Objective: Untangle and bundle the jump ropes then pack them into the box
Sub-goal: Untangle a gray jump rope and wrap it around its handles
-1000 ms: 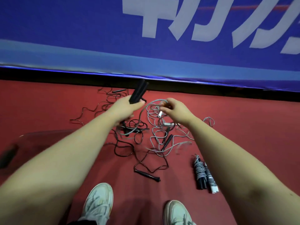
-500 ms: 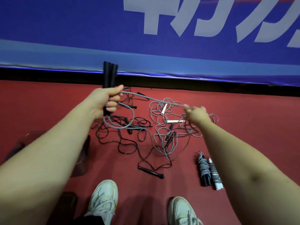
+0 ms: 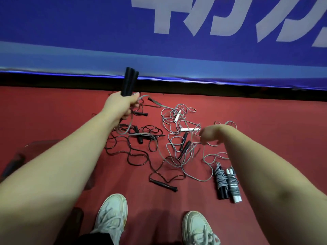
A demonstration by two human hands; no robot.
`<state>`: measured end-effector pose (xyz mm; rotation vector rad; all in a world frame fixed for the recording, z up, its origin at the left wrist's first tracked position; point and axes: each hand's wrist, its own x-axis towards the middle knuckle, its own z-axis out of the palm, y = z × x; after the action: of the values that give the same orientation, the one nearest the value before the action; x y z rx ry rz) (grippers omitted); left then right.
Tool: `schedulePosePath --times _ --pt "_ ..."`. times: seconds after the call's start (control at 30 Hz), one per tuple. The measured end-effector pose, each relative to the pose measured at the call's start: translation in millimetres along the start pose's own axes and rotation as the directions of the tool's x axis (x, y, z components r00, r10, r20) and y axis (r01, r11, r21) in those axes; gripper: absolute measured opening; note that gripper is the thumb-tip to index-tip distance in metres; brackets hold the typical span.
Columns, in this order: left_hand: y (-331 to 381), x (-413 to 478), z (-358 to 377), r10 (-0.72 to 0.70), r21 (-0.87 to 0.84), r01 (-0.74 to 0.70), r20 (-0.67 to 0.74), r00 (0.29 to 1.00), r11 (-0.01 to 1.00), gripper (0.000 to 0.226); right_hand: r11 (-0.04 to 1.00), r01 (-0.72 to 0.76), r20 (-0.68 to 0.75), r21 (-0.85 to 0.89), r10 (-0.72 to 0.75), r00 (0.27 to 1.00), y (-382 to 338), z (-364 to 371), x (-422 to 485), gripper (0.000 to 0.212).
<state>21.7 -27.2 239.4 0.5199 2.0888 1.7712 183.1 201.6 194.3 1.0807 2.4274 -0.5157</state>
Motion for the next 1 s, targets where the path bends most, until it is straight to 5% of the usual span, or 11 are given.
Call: schedulePosePath --times 0.1,0.2,0.33,0.5,0.63,0.73,0.83,0.9,1.0 --pt "16.3 -6.3 17.0 0.101 0.046 -0.102 0.02 0.995 0.994 0.021 0.933 0.203 0.028 0.297 -0.221 0.975 -9.8 4.2 -1.5 0.067" --pt "41.9 -15.0 23.4 0.138 -0.207 -0.102 0.17 0.976 0.973 0.029 0.748 0.408 -0.074 0.524 -0.437 0.896 -31.4 4.4 -8.0 0.093" --pt "63.5 -23.9 27.4 0.212 -0.228 -0.152 0.264 0.941 0.962 0.038 0.568 0.661 -0.445 0.49 -0.489 0.75 -71.2 -6.5 -21.8 0.071" --pt "68.1 -26.5 30.5 0.145 -0.435 -0.012 0.275 0.95 0.9 0.033 0.48 0.609 -0.034 0.632 -0.767 0.64 -99.2 10.8 -42.7 0.031" --pt "58.3 -18.1 16.8 0.075 -0.499 0.017 0.164 0.984 0.866 0.034 0.53 0.712 -0.215 0.46 -0.712 0.669 -99.7 14.0 -46.0 0.03" --pt "39.2 -7.6 -4.3 -0.041 -0.457 0.032 -0.01 0.999 0.889 0.031 0.606 0.783 -0.278 0.14 -0.735 0.618 -85.0 0.3 -45.4 0.027" --pt "18.2 -5.0 -12.9 -0.074 -0.202 0.069 -0.015 0.997 0.977 0.029 0.633 0.735 -0.285 -0.243 -0.771 0.57 -80.2 -9.4 -44.9 0.032" --pt "8.4 -8.7 -9.6 -0.047 0.087 0.041 0.07 0.996 0.995 0.029 0.575 0.651 -0.337 -0.496 -0.818 0.466 -87.2 -17.5 -51.3 0.038" --pt "5.7 -15.3 -5.6 -0.052 0.238 0.012 0.163 0.985 0.971 0.034 0.536 0.637 -0.427 -0.553 -0.84 0.336 -91.4 -35.8 -63.6 0.051"
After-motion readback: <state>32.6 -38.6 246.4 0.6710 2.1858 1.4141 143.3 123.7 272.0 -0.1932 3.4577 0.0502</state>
